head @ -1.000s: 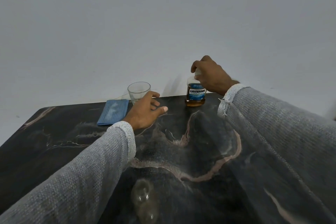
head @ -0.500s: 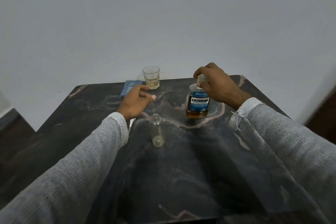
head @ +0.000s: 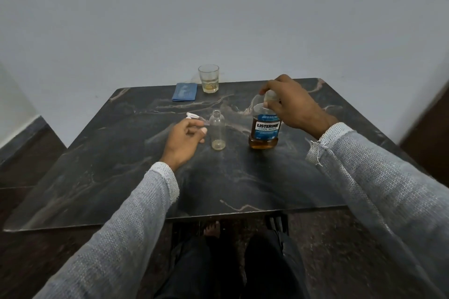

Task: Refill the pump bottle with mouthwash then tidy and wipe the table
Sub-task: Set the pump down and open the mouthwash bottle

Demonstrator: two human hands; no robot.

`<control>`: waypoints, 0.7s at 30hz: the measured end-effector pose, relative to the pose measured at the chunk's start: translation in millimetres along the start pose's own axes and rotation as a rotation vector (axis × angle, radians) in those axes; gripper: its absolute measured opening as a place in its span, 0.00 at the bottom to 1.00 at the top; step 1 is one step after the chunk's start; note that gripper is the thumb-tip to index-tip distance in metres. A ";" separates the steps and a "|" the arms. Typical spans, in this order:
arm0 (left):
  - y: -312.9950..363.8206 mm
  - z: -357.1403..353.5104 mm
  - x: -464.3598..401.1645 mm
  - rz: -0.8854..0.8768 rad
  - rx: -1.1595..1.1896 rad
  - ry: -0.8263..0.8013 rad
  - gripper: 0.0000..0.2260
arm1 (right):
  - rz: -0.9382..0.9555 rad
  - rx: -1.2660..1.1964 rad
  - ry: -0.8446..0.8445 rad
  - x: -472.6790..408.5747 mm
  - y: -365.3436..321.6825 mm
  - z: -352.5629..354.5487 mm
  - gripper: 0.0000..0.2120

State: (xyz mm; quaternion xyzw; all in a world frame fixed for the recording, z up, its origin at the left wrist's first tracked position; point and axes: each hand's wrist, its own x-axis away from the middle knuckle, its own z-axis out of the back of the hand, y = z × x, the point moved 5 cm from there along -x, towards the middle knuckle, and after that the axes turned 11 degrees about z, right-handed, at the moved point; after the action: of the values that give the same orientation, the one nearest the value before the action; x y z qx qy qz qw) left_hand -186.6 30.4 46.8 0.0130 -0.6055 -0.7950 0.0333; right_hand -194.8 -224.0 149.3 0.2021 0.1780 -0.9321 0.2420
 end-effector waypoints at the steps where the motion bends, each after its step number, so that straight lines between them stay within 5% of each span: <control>1: -0.8 -5.2 4.8 -0.002 -0.009 -0.026 0.06 | -0.003 -0.001 0.001 2.0 -1.9 0.1 0.13; 9: -0.6 -53.4 21.5 -0.018 -0.070 -0.165 0.07 | -0.005 0.006 -0.006 7.4 -12.3 1.4 0.13; 17: 10.6 -107.2 16.2 0.015 -0.133 -0.170 0.31 | -0.009 -0.023 0.034 9.4 -8.6 -1.4 0.15; 21: 15.1 -130.7 6.0 0.050 -0.050 -0.240 0.32 | -0.038 -0.097 0.130 11.1 -5.3 -7.1 0.16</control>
State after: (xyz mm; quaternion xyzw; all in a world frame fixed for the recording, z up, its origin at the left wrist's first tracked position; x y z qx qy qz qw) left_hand -184.1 -99.7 26.6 -0.0981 -0.5853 -0.8046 -0.0194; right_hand -204.4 -220.8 139.3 0.2469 0.2423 -0.9117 0.2216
